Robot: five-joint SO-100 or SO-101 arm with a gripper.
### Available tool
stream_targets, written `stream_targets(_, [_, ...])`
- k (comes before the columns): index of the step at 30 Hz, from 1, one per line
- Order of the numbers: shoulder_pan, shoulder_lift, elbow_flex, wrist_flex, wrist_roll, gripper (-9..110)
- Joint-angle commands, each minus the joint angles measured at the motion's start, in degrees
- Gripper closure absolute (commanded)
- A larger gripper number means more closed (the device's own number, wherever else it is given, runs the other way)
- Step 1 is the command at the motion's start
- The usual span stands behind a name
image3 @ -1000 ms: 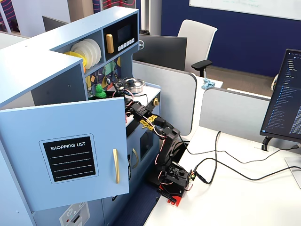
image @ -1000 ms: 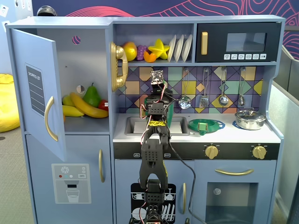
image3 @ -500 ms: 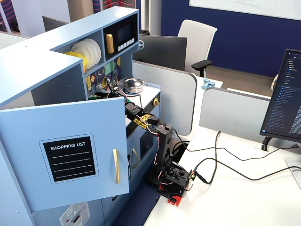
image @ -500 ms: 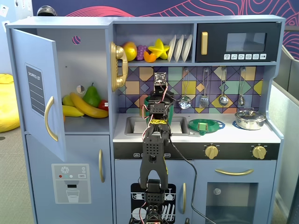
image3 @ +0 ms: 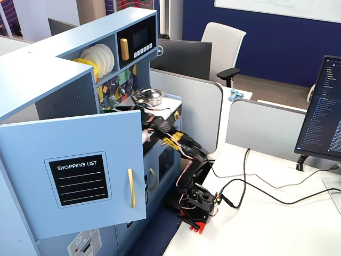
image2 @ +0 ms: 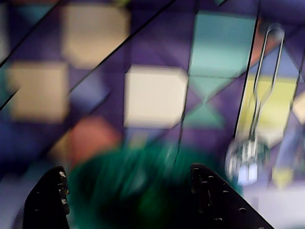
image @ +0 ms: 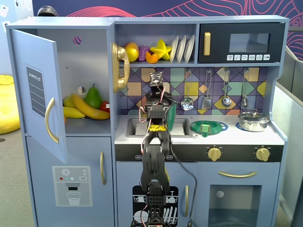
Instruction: Pick up the green pineapple from the left cabinet and place it in the green recipient
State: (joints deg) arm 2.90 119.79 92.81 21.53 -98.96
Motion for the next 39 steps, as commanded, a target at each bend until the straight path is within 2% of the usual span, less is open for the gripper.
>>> stream_targets(1, [0.0, 21.01, 12.66, 8.17, -0.7, 78])
stream_targets(5, [2.37, 34.98, 28.04, 16.17, 0.62, 81])
stream_targets(8, [3.43, 42.01, 39.81, 19.78, 0.88, 87])
stream_targets(14, [1.85, 45.18, 59.94, 20.04, 1.32, 100])
stream_targets(17, [0.88, 45.97, 67.06, 23.47, 3.25, 101])
stream_targets(22, [-0.88, 53.44, 72.77, 37.88, 8.61, 101])
stream_targets(27, [2.37, 59.41, 76.9, 49.92, 7.21, 101])
stream_targets(30, [2.81, 61.7, 78.84, 55.72, 10.63, 101])
stream_targets(33, [1.49, 62.05, 78.84, 59.85, 15.73, 101])
stream_targets(39, [1.76, 62.23, 78.93, 65.48, 17.23, 98])
